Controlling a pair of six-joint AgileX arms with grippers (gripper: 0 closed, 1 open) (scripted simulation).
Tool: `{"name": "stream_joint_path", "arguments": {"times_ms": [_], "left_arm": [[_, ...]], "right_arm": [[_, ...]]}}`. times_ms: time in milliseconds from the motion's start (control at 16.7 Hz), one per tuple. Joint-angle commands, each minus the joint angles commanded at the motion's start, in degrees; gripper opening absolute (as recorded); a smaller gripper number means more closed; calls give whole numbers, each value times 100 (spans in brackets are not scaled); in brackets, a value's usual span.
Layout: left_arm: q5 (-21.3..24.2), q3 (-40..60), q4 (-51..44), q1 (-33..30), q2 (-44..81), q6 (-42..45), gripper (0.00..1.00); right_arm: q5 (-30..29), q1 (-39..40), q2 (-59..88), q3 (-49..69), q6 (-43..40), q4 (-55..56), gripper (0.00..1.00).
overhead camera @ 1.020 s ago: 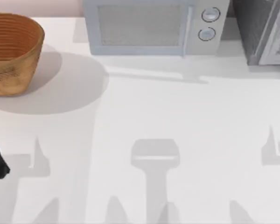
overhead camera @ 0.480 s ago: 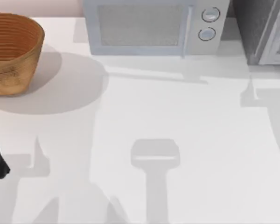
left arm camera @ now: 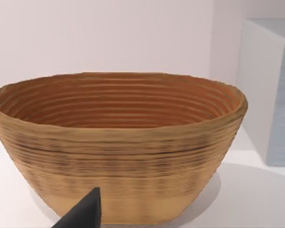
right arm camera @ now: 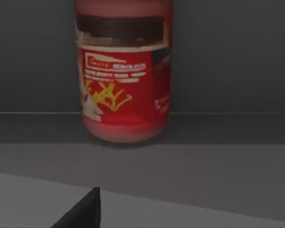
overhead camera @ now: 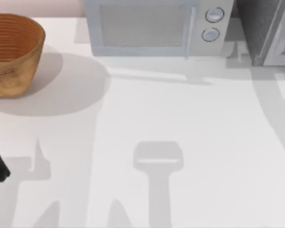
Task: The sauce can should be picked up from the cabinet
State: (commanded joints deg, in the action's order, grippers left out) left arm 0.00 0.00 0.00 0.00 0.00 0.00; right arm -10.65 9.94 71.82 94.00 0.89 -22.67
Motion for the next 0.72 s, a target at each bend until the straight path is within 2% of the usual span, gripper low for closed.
{"name": "stream_joint_path", "arguments": {"times_ms": [180,540,720], "left_arm": [[0,0,0,0,0,0,100],[0,0,0,0,0,0,100],[0,0,0,0,0,0,100]], "right_arm": [[-56,58,384,528,1,-114,100],[-60,41,418,582,3,-112,100],[-139,98,826,991,21,-89,100]]}}
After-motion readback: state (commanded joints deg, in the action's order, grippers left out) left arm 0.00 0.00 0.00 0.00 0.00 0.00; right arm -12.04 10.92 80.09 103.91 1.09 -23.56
